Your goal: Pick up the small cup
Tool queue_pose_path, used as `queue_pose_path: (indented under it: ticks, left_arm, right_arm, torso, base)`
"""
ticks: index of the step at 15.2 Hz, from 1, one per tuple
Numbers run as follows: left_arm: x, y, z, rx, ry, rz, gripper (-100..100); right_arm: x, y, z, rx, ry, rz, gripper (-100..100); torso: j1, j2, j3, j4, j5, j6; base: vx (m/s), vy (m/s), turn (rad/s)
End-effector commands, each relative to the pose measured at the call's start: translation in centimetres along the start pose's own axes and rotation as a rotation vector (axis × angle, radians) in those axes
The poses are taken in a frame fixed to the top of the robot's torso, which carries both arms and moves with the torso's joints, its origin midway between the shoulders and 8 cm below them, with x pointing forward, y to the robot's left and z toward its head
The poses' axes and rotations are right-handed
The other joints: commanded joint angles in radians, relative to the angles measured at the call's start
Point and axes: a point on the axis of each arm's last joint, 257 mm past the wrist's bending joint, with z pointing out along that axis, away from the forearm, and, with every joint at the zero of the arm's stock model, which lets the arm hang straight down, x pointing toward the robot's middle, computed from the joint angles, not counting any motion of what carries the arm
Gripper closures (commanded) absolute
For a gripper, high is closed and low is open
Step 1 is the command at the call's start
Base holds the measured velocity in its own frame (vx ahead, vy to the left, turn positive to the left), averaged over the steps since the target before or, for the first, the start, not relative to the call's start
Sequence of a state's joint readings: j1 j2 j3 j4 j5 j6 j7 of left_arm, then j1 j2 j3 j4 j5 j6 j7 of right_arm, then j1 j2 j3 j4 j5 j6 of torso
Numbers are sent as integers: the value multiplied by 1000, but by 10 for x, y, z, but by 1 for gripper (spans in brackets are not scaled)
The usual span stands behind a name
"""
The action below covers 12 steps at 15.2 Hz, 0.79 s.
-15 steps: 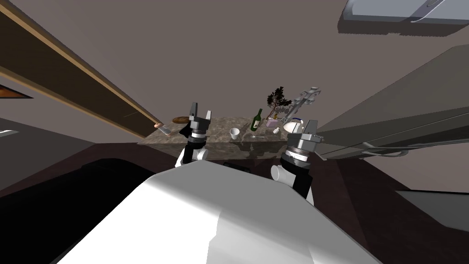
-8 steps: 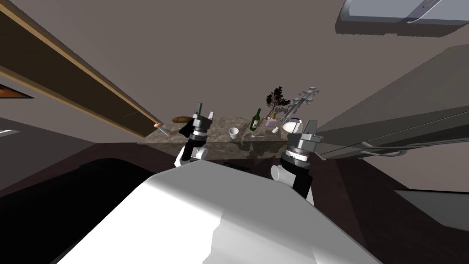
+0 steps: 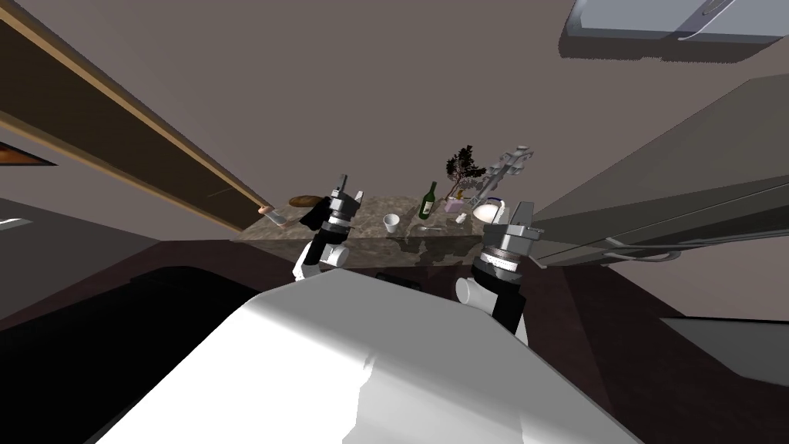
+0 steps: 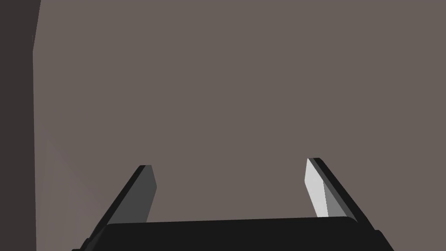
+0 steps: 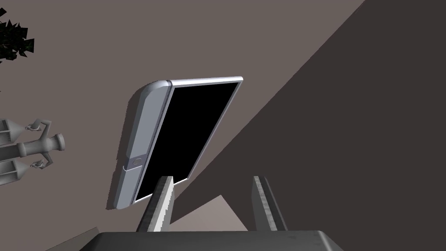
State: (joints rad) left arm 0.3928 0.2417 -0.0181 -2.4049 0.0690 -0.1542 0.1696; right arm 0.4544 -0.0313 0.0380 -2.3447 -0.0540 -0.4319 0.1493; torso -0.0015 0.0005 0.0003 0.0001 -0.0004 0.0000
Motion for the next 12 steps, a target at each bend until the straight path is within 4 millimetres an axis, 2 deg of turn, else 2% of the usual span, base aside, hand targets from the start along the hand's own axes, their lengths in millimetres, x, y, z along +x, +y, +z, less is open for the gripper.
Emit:
queue_pose_path:
  ticks: [1,12]
  left_arm:
    - [1,7,4,-35,9,-20,-100]
    - [3,47,10,-210,26,-75,-100]
  right_arm:
    - [0,0,0,0,0,0,0]
    - [0,0,0,0,0,0,0]
  torso:
    - [0,0,0,0,0,0]
    - [0,0,0,0,0,0]
  base:
    - [-8,-22,-13]
    - [-7,-21,-14]
